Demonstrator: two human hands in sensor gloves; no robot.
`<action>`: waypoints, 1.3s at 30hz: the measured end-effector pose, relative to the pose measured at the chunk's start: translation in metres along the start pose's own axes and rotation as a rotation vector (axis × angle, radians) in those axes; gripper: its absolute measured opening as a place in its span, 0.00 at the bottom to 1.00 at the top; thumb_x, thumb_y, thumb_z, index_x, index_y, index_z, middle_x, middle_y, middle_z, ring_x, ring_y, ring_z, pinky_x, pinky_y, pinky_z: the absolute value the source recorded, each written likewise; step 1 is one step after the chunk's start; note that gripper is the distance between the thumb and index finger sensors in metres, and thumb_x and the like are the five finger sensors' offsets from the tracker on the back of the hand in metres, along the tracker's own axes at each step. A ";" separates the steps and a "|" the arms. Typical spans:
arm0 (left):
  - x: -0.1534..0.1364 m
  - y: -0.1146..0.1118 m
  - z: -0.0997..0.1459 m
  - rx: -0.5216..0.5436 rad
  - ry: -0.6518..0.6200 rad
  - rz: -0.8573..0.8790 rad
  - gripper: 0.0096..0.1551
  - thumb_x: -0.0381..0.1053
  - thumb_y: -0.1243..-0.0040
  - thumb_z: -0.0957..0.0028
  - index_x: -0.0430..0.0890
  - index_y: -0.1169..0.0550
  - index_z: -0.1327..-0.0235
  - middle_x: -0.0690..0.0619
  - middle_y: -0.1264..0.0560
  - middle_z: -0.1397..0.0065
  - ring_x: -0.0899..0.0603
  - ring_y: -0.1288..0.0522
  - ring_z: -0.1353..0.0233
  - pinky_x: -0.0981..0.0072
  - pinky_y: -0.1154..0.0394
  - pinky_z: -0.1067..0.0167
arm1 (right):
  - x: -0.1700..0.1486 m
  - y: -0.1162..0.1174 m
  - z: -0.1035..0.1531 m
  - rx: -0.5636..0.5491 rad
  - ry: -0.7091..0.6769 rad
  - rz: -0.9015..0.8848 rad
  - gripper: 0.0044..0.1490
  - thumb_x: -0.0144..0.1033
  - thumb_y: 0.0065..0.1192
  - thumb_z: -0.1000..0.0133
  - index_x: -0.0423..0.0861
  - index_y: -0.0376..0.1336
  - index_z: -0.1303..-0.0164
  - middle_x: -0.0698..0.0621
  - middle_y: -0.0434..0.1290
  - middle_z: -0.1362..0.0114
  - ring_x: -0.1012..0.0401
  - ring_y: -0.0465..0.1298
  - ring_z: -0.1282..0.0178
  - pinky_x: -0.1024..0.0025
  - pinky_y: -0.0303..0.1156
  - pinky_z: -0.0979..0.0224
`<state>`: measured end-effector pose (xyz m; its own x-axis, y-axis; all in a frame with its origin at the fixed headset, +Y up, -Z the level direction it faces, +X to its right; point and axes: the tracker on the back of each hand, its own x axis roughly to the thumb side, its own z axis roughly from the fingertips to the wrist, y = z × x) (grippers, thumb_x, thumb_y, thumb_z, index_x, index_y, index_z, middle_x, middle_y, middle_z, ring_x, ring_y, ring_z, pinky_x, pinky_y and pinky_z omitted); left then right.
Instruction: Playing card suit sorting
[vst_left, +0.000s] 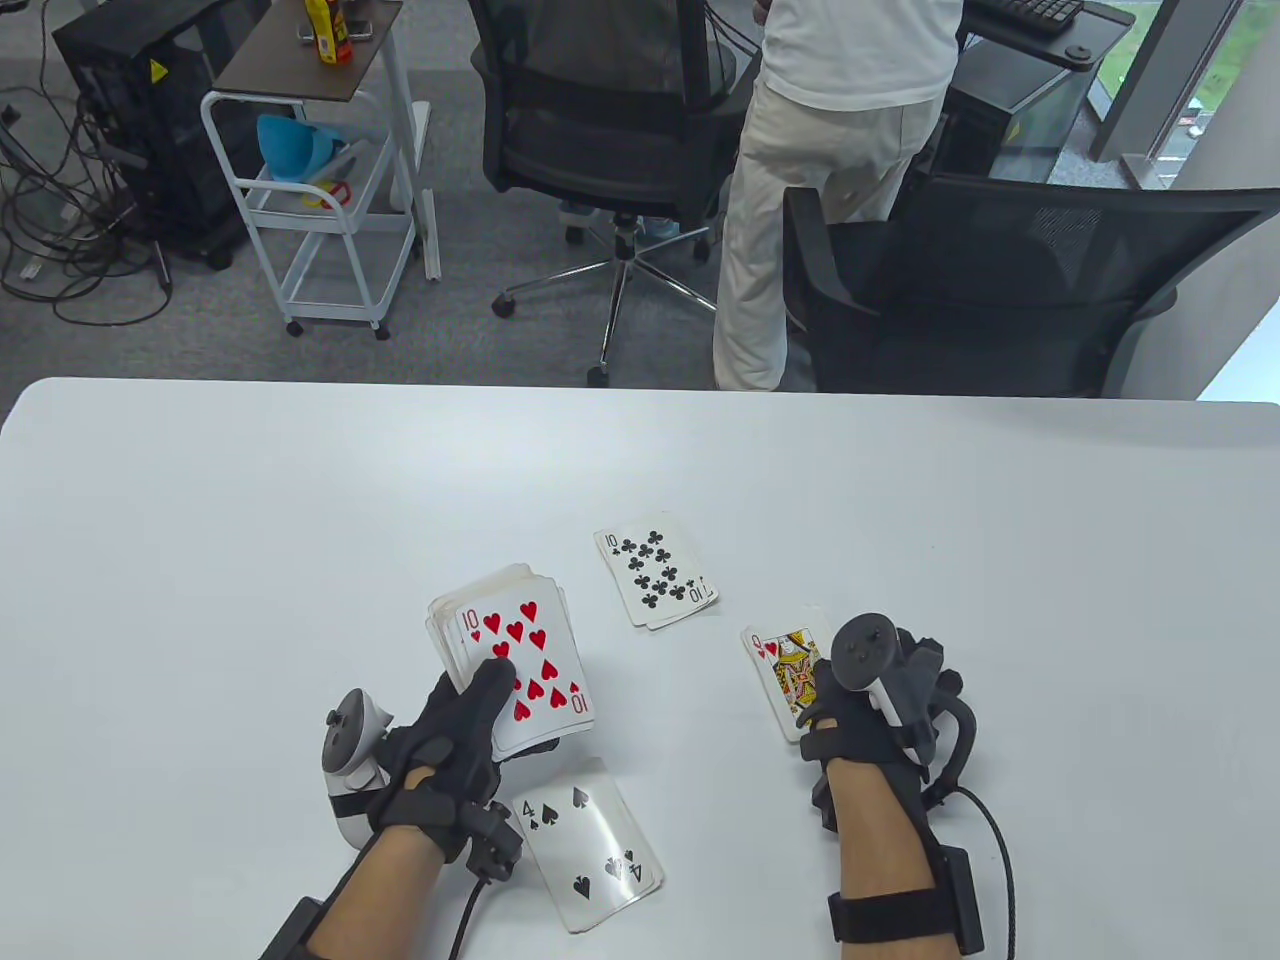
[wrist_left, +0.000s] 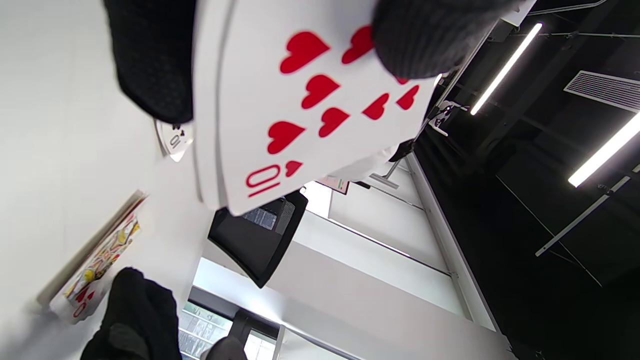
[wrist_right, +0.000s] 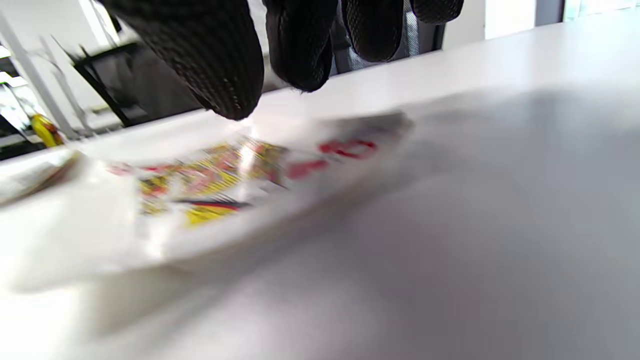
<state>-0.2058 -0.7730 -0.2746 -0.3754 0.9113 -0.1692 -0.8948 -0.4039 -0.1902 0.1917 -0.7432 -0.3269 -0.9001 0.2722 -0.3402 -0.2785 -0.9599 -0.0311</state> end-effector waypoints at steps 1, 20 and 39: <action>-0.001 -0.001 0.000 -0.009 0.008 0.005 0.35 0.64 0.39 0.38 0.58 0.37 0.22 0.53 0.28 0.24 0.40 0.22 0.29 0.52 0.15 0.45 | 0.003 -0.003 0.003 -0.017 -0.020 -0.003 0.31 0.43 0.71 0.38 0.38 0.65 0.33 0.32 0.52 0.17 0.32 0.44 0.18 0.24 0.39 0.27; -0.010 -0.010 -0.004 -0.079 0.062 -0.098 0.36 0.58 0.35 0.38 0.55 0.38 0.22 0.51 0.28 0.24 0.38 0.22 0.29 0.53 0.14 0.45 | 0.084 -0.025 0.080 -0.222 -0.574 -0.397 0.32 0.53 0.61 0.38 0.39 0.68 0.38 0.34 0.59 0.20 0.33 0.50 0.18 0.24 0.41 0.27; -0.013 -0.011 -0.004 -0.077 0.061 -0.105 0.37 0.54 0.30 0.40 0.55 0.37 0.23 0.52 0.27 0.25 0.40 0.20 0.30 0.55 0.13 0.45 | 0.113 0.001 0.104 -0.073 -0.692 -0.410 0.40 0.59 0.64 0.40 0.38 0.63 0.33 0.35 0.58 0.20 0.33 0.51 0.18 0.24 0.41 0.27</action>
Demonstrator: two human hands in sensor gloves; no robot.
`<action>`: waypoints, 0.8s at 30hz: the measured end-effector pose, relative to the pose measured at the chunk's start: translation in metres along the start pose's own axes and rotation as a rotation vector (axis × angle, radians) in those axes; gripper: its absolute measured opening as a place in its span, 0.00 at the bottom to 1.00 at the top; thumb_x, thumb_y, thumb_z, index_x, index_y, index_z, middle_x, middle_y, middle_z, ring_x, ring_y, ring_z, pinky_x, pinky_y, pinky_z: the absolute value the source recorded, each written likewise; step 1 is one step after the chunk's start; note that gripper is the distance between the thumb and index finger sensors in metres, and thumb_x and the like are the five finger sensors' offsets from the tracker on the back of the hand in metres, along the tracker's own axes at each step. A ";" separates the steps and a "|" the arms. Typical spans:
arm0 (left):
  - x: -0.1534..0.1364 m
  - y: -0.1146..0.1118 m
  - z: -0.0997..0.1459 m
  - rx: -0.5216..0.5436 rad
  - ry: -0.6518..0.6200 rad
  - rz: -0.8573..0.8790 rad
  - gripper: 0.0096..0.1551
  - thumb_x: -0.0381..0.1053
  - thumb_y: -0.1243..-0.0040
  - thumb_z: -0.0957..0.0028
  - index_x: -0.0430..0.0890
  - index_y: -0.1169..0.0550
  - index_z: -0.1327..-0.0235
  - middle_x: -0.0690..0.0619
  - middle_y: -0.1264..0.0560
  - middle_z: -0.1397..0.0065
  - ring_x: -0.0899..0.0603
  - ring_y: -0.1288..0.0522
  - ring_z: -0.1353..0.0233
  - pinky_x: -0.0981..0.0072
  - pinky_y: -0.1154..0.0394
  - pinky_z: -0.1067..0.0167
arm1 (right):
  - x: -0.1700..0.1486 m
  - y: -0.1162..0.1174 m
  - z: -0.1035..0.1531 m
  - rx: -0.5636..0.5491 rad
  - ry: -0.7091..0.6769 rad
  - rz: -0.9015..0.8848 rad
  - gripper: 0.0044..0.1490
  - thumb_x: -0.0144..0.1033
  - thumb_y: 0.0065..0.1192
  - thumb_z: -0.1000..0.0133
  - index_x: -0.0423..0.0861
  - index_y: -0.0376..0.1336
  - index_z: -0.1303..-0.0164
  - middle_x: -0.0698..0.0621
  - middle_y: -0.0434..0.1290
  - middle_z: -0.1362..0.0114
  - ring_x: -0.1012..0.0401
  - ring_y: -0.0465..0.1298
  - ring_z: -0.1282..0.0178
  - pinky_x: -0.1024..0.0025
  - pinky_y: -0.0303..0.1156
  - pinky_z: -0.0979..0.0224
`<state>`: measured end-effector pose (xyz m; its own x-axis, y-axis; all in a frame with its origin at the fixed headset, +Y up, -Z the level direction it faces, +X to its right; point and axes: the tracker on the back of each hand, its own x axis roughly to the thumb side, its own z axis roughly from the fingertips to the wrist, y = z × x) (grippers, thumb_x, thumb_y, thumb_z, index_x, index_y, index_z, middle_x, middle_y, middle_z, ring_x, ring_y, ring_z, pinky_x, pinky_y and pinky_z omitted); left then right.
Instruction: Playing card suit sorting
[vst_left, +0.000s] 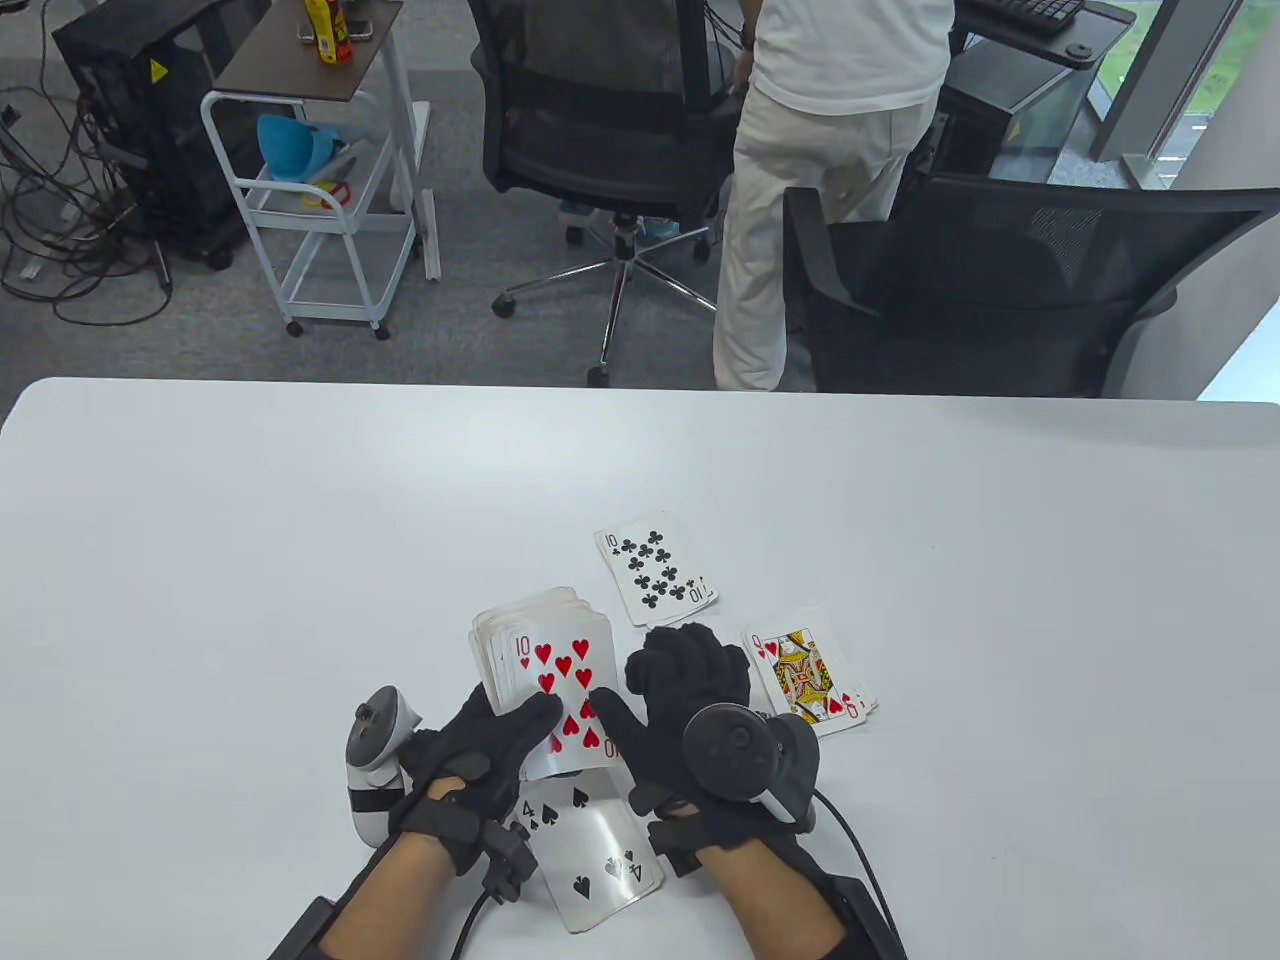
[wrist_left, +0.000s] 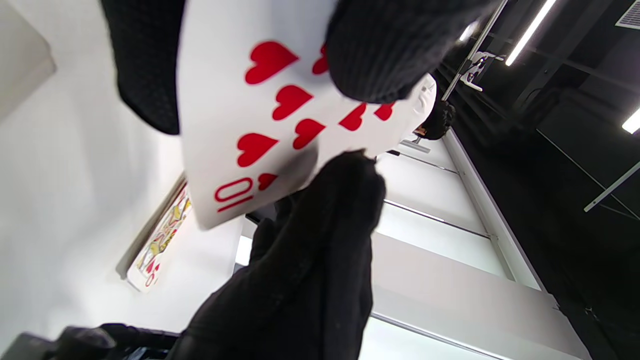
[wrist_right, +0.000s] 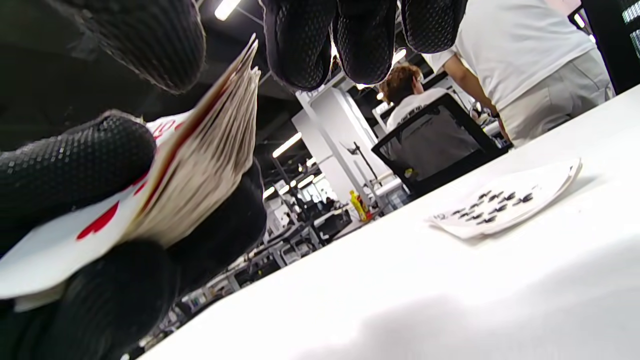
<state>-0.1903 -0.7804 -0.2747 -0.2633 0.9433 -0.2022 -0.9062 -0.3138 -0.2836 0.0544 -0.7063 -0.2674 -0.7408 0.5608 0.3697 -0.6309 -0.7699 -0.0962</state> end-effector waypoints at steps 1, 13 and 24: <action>0.000 0.000 0.000 0.006 -0.002 0.001 0.37 0.55 0.30 0.40 0.55 0.37 0.23 0.52 0.27 0.25 0.40 0.20 0.31 0.55 0.13 0.45 | 0.000 0.001 0.000 0.003 -0.002 -0.003 0.40 0.59 0.64 0.40 0.38 0.63 0.33 0.35 0.58 0.20 0.33 0.51 0.19 0.24 0.42 0.27; -0.004 0.000 0.002 0.004 0.001 0.085 0.36 0.62 0.33 0.40 0.56 0.35 0.23 0.52 0.26 0.26 0.40 0.19 0.32 0.55 0.13 0.47 | 0.009 0.013 0.003 0.017 -0.016 -0.073 0.33 0.53 0.71 0.42 0.38 0.64 0.42 0.36 0.62 0.23 0.34 0.57 0.20 0.25 0.45 0.26; -0.005 -0.003 0.000 -0.036 0.010 0.084 0.38 0.60 0.30 0.41 0.56 0.37 0.22 0.52 0.28 0.24 0.40 0.21 0.29 0.55 0.14 0.44 | 0.003 0.004 0.002 -0.086 -0.019 -0.074 0.23 0.42 0.62 0.39 0.37 0.73 0.47 0.39 0.70 0.27 0.37 0.64 0.23 0.27 0.49 0.26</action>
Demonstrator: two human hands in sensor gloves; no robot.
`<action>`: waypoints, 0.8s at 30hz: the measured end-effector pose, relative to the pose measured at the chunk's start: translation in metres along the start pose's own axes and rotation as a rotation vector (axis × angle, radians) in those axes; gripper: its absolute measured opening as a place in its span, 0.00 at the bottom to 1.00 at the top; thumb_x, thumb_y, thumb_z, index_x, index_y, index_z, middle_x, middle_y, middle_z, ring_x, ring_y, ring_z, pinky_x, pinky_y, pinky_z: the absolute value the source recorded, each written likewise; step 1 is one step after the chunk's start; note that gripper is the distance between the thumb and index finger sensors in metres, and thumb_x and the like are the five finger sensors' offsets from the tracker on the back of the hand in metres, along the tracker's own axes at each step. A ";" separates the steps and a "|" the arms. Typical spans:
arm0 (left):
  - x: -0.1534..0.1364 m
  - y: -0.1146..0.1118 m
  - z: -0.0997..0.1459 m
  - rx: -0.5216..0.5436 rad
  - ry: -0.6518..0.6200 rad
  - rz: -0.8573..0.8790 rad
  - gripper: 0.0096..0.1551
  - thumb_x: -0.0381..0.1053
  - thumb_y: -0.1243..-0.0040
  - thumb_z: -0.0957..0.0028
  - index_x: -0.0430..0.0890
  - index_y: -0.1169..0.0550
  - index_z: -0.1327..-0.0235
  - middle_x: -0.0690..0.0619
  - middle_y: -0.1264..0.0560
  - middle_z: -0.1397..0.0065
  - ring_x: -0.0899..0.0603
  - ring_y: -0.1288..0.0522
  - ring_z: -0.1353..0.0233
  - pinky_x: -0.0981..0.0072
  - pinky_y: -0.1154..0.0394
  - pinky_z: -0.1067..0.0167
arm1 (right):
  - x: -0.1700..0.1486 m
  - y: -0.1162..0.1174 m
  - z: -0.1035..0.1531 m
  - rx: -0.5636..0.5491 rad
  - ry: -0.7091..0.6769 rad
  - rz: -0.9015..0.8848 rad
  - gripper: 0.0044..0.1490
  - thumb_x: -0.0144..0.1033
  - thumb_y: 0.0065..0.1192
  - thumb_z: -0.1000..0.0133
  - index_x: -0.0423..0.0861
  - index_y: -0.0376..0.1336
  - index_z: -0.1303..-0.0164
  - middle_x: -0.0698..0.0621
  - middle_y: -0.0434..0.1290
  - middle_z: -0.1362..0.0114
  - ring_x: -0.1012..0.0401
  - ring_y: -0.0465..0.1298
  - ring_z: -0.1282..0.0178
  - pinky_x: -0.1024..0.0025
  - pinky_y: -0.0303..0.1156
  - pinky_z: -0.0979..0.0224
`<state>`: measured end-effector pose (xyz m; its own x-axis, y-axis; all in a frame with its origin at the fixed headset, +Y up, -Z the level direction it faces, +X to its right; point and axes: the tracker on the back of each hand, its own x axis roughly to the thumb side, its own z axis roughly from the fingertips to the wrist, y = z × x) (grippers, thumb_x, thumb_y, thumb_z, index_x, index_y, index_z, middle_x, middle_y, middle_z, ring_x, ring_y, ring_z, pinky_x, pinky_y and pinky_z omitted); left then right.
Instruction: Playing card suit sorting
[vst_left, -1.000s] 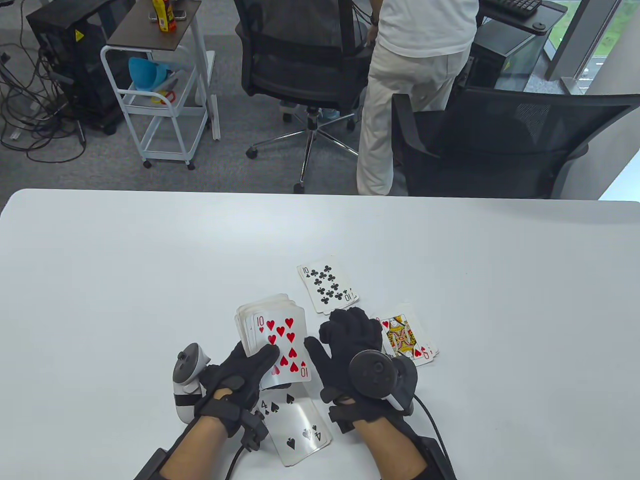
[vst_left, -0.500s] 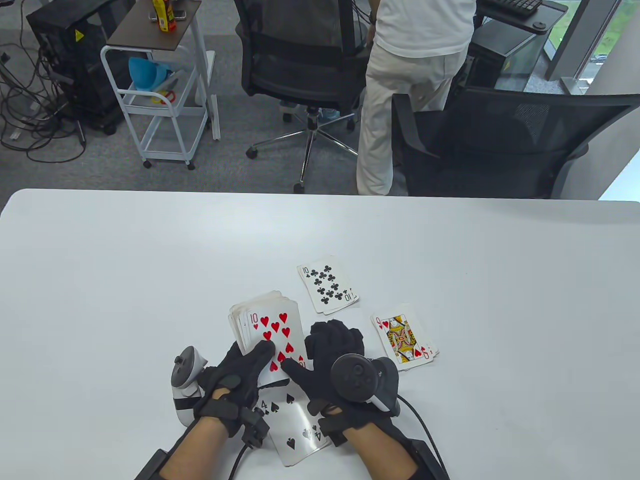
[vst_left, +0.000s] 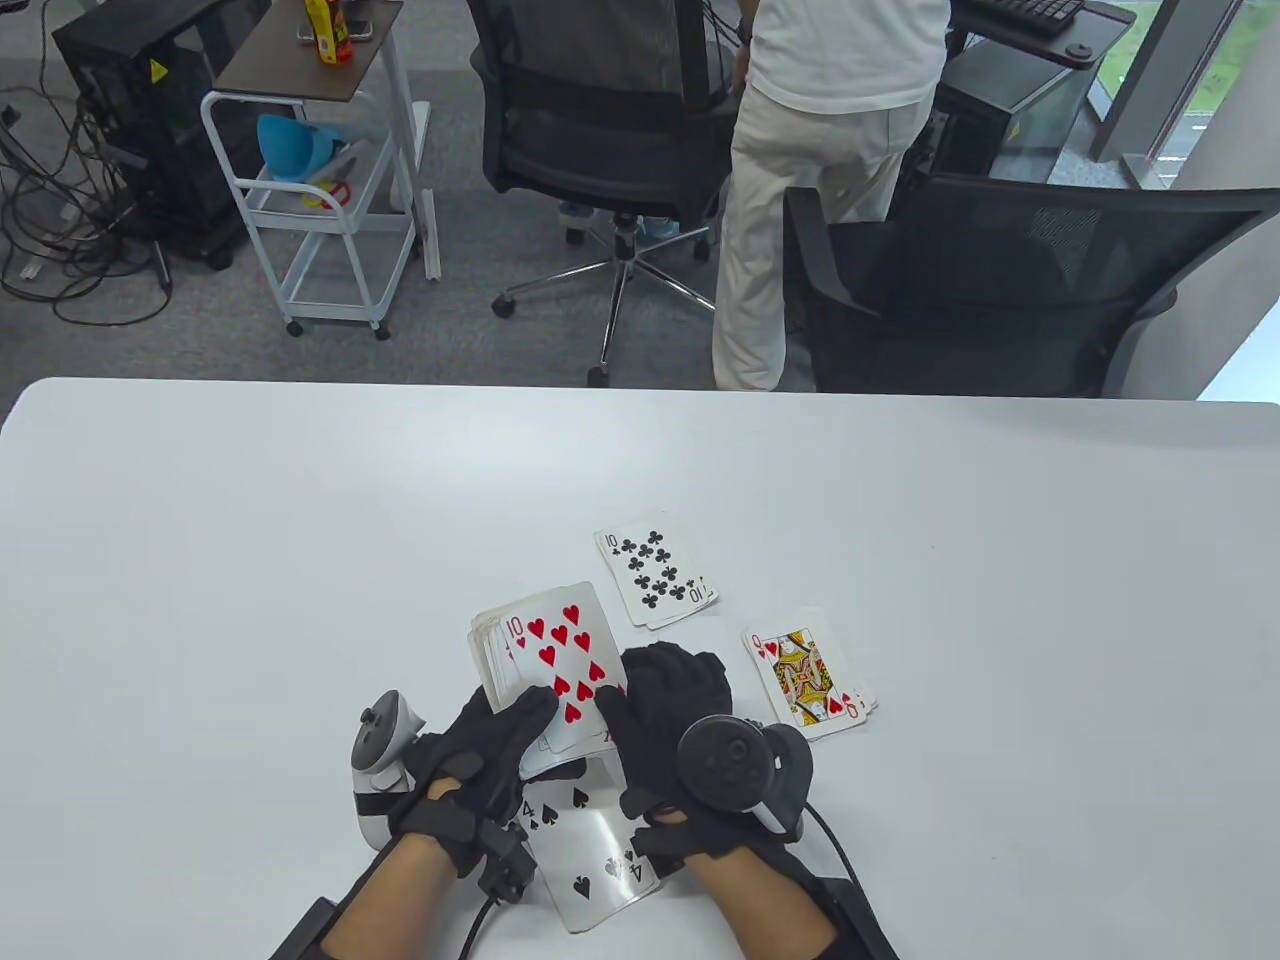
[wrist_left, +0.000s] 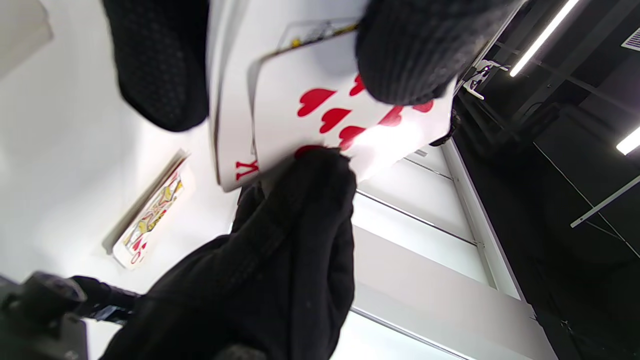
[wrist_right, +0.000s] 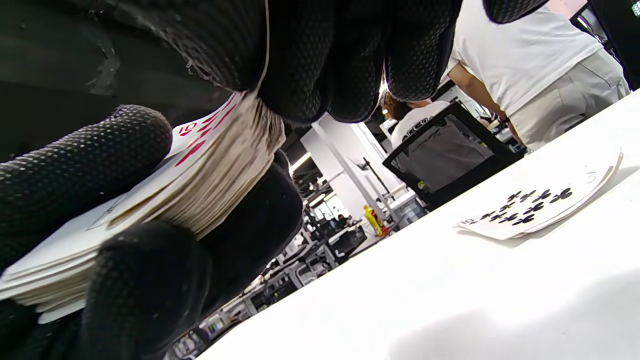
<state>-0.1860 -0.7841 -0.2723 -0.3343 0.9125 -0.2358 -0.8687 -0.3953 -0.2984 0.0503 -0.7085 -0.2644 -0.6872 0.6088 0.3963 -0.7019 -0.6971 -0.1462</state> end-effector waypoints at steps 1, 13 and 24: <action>0.000 0.000 0.000 -0.005 0.000 0.002 0.38 0.59 0.30 0.41 0.56 0.37 0.22 0.52 0.28 0.24 0.40 0.21 0.29 0.55 0.14 0.44 | -0.001 -0.001 0.000 -0.006 0.003 -0.002 0.24 0.42 0.63 0.39 0.37 0.73 0.46 0.39 0.70 0.27 0.37 0.64 0.23 0.26 0.49 0.26; 0.003 -0.002 0.000 -0.010 -0.016 -0.001 0.36 0.58 0.31 0.40 0.56 0.36 0.23 0.52 0.28 0.24 0.40 0.21 0.30 0.55 0.14 0.44 | -0.020 -0.025 -0.006 -0.095 0.073 -0.011 0.25 0.42 0.66 0.39 0.39 0.69 0.39 0.38 0.68 0.25 0.36 0.63 0.22 0.27 0.49 0.26; 0.003 -0.002 -0.001 -0.011 -0.016 -0.011 0.35 0.58 0.33 0.39 0.56 0.36 0.23 0.52 0.28 0.24 0.40 0.21 0.30 0.55 0.14 0.44 | -0.076 -0.078 -0.011 -0.266 0.276 0.007 0.24 0.40 0.63 0.38 0.40 0.69 0.39 0.37 0.67 0.25 0.36 0.62 0.23 0.27 0.49 0.26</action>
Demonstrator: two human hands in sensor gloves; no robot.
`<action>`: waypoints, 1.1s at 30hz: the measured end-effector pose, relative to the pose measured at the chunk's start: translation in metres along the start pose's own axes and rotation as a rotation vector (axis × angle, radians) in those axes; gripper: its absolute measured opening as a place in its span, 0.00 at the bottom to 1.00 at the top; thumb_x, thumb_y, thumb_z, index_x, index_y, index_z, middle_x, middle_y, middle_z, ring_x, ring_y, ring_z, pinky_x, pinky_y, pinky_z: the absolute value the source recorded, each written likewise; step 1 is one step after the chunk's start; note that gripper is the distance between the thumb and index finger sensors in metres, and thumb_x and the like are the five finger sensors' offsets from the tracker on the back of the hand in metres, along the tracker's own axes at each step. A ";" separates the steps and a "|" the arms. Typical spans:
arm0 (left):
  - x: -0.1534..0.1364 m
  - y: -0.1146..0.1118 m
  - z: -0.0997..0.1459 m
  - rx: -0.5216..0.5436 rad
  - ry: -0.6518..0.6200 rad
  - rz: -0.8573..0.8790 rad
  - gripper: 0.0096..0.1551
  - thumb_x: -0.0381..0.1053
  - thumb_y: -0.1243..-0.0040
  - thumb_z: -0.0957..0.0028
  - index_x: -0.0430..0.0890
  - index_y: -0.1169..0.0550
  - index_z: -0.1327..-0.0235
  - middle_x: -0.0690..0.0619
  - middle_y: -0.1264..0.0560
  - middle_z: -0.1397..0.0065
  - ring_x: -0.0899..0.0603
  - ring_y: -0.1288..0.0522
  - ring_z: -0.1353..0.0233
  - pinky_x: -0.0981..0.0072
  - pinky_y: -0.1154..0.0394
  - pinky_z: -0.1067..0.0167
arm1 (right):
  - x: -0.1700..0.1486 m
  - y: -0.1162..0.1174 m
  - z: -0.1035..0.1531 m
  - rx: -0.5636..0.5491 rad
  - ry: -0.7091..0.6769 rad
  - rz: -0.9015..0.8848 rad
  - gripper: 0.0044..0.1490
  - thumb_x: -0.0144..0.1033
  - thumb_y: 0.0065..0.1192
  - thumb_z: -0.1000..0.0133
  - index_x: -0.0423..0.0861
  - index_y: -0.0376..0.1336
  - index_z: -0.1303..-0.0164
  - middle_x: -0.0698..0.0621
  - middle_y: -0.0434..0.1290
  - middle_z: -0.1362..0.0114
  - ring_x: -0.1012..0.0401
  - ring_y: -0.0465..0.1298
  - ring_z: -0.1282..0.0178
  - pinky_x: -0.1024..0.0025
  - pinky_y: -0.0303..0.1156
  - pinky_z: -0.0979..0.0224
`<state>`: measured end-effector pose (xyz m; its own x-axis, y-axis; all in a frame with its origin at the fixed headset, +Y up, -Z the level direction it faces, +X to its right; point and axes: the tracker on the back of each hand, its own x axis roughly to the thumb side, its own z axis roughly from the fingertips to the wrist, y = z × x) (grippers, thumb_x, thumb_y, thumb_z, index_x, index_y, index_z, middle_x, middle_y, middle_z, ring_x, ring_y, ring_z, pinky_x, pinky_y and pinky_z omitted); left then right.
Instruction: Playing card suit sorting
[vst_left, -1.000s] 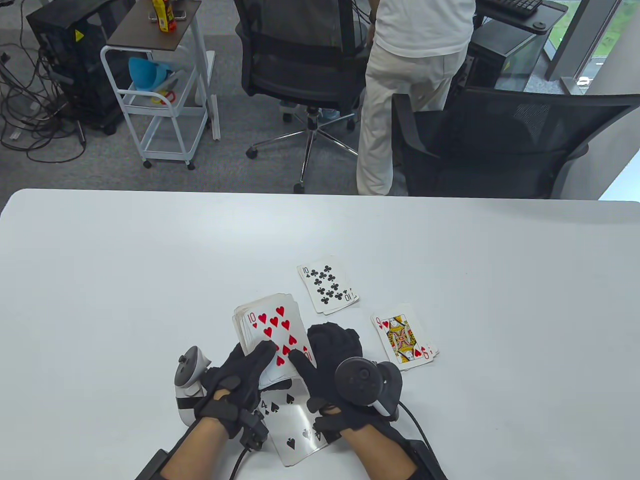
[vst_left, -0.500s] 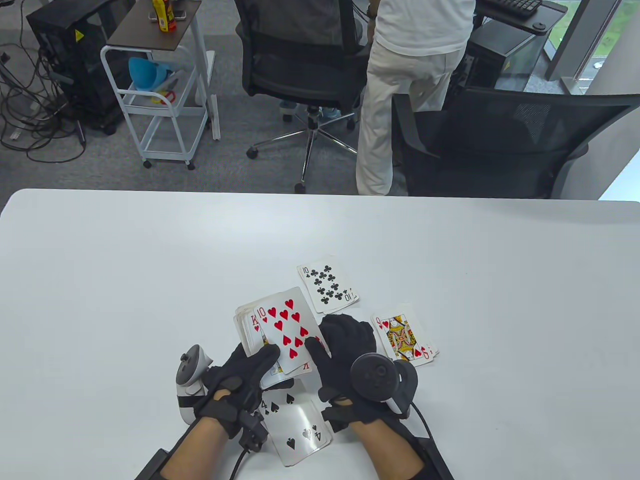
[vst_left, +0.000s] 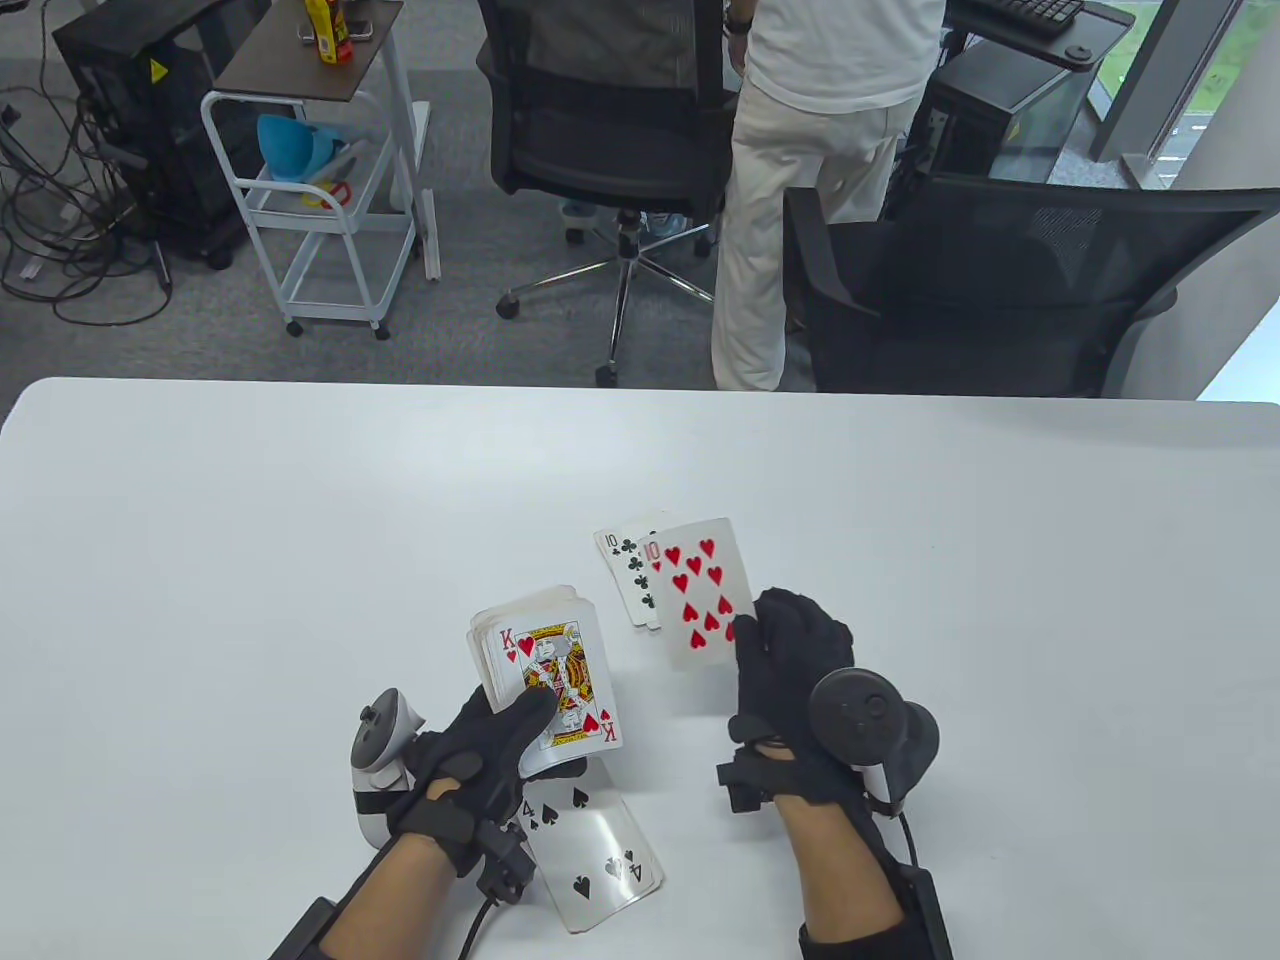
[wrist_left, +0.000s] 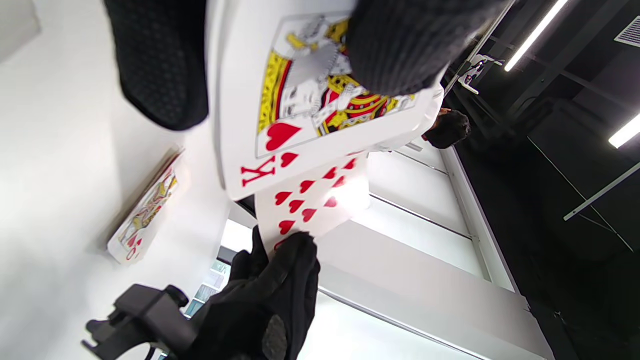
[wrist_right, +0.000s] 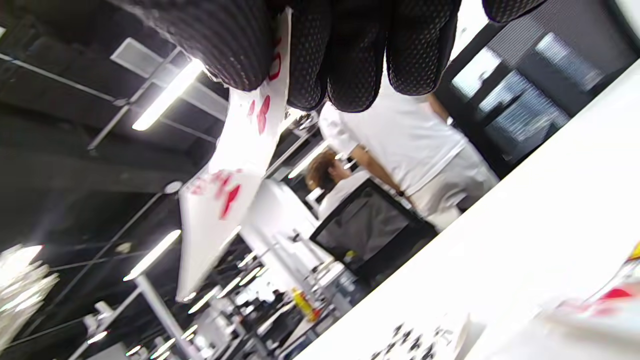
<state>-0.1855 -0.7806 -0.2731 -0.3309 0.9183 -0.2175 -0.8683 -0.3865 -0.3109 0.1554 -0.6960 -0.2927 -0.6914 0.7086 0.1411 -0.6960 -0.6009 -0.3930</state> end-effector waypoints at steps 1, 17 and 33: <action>0.000 0.000 0.000 0.000 -0.001 -0.004 0.35 0.58 0.33 0.39 0.56 0.36 0.22 0.52 0.28 0.24 0.40 0.21 0.30 0.54 0.14 0.44 | -0.005 -0.004 -0.002 -0.007 0.022 0.016 0.24 0.41 0.63 0.38 0.40 0.69 0.39 0.37 0.67 0.25 0.36 0.62 0.22 0.27 0.48 0.26; -0.004 -0.002 -0.001 -0.011 0.017 -0.036 0.35 0.59 0.34 0.39 0.55 0.36 0.22 0.52 0.28 0.24 0.39 0.21 0.30 0.54 0.14 0.44 | -0.081 -0.010 -0.020 0.420 0.469 0.385 0.23 0.39 0.65 0.35 0.40 0.71 0.36 0.31 0.56 0.18 0.30 0.46 0.18 0.23 0.38 0.27; -0.003 -0.002 -0.001 -0.014 0.014 -0.022 0.35 0.60 0.36 0.38 0.56 0.37 0.22 0.52 0.28 0.24 0.39 0.22 0.29 0.53 0.15 0.44 | -0.065 0.003 -0.017 0.286 0.371 0.522 0.33 0.44 0.70 0.38 0.38 0.62 0.30 0.32 0.52 0.17 0.32 0.44 0.18 0.24 0.37 0.28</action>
<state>-0.1825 -0.7824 -0.2725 -0.3065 0.9252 -0.2239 -0.8701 -0.3677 -0.3281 0.2023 -0.7375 -0.3186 -0.8727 0.3496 -0.3408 -0.3499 -0.9347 -0.0627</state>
